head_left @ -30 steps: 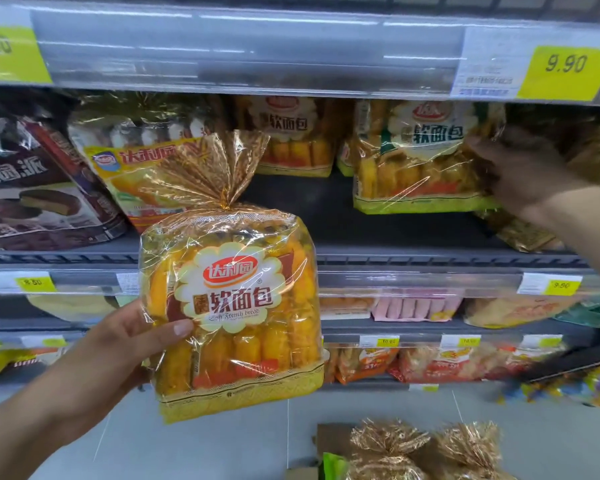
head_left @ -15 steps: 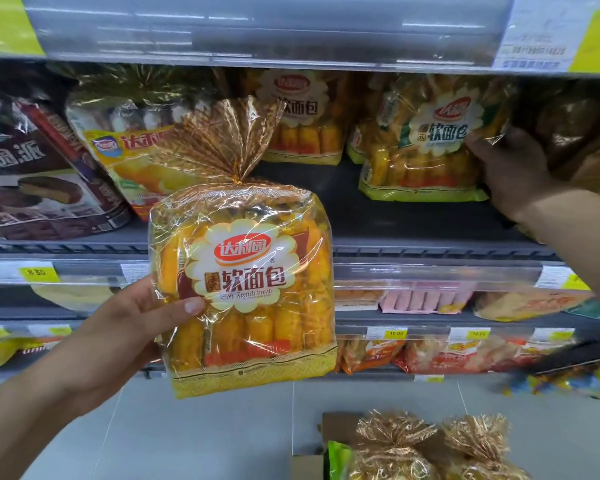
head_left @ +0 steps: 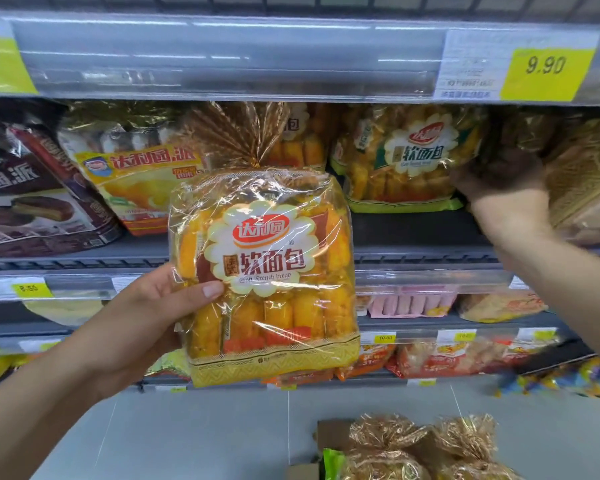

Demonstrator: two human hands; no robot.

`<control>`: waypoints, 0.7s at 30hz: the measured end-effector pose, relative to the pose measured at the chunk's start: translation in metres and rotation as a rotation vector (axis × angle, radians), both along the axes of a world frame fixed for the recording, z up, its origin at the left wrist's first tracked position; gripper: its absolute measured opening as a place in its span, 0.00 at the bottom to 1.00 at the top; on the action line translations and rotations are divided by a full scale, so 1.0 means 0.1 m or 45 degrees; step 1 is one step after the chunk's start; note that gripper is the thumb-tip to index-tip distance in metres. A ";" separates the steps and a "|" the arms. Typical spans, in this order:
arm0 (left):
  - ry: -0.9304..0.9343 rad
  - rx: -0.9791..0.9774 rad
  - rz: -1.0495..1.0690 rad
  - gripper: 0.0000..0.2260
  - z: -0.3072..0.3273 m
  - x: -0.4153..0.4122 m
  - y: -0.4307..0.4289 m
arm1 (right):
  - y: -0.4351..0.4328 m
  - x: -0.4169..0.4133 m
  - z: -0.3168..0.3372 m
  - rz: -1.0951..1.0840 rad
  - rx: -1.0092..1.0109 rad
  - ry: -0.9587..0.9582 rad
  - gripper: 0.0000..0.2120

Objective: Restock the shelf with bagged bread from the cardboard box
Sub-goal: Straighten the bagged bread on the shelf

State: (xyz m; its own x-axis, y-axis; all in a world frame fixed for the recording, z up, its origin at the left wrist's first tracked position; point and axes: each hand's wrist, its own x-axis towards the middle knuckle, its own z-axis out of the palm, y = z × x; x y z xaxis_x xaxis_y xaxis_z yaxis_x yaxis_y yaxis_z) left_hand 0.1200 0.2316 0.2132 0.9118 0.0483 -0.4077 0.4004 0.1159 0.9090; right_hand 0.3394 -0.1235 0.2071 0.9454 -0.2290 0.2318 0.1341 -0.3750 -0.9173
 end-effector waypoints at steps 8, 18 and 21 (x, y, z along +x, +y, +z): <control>-0.058 -0.115 0.078 0.20 0.16 0.31 -0.15 | 0.54 -1.01 0.30 0.821 -0.222 0.586 0.16; -0.310 -0.136 0.238 0.03 0.39 0.77 -0.12 | 0.80 -0.62 0.28 0.616 -0.042 0.488 0.21; -0.351 0.244 0.279 0.12 0.34 0.89 -0.10 | 0.90 -0.52 0.25 0.500 -0.009 0.385 0.15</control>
